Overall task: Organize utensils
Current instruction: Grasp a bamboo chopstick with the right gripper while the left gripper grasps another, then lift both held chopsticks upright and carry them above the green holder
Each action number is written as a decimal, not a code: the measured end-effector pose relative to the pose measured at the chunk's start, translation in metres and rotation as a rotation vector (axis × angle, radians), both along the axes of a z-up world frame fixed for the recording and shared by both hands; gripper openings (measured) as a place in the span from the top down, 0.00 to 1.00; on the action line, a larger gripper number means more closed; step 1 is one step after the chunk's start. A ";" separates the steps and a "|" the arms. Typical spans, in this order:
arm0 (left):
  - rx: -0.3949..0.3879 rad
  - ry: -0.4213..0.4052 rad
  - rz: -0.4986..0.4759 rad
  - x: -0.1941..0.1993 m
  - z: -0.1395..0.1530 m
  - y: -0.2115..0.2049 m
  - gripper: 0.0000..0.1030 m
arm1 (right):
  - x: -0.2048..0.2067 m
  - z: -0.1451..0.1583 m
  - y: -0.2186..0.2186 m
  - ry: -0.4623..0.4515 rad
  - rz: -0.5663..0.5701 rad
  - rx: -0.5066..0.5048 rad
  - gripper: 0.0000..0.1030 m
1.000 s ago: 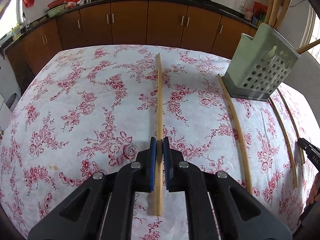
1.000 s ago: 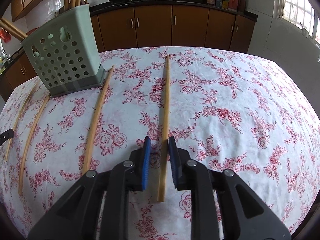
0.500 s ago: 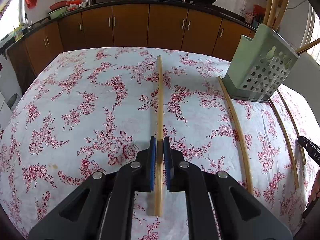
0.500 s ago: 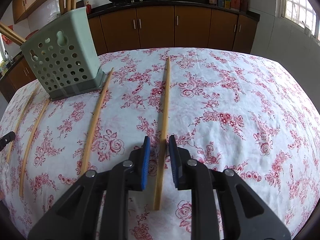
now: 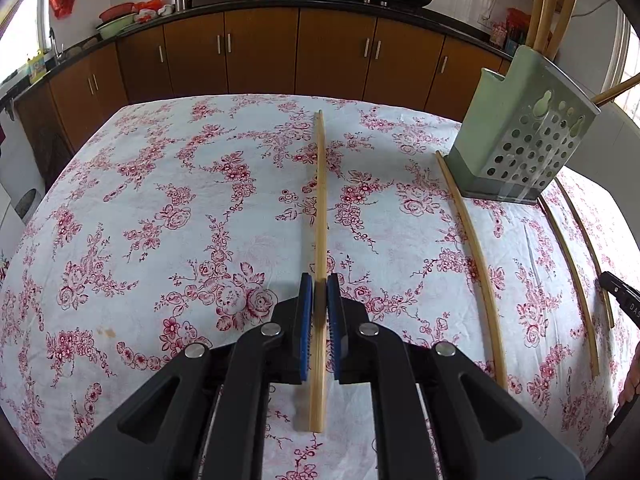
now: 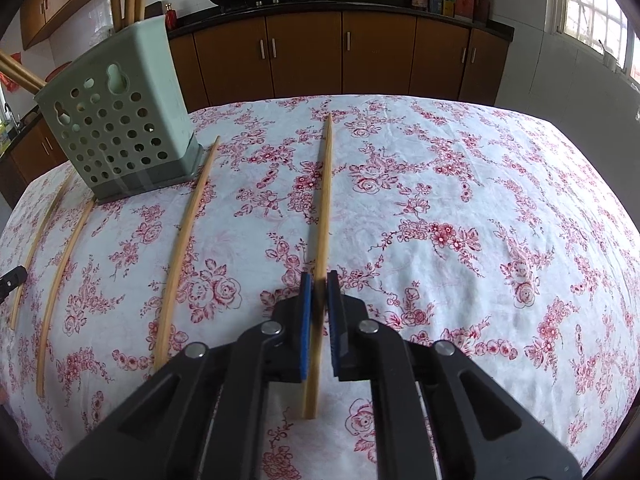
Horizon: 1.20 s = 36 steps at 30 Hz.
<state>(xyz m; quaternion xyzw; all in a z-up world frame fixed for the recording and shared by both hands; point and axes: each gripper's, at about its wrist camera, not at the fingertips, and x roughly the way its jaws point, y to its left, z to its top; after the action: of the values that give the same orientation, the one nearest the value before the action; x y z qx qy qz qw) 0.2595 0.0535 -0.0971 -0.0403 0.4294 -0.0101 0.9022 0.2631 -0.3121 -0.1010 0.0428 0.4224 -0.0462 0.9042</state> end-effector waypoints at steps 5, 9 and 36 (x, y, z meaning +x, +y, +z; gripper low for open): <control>0.000 0.000 0.000 0.000 0.000 0.000 0.91 | 0.000 0.000 0.000 0.000 -0.001 0.005 0.92; 0.001 0.000 0.000 0.000 0.000 0.000 0.91 | 0.000 0.000 0.000 0.001 -0.001 0.003 0.92; 0.032 -0.033 -0.008 -0.041 0.026 -0.001 0.93 | -0.044 0.037 -0.009 -0.104 -0.003 0.005 0.92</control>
<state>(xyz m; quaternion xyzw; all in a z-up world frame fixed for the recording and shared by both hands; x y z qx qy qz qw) 0.2185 0.0526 -0.0713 -0.0240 0.4146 -0.0074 0.9096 0.2195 -0.3208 -0.0641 0.0481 0.3748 -0.0440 0.9248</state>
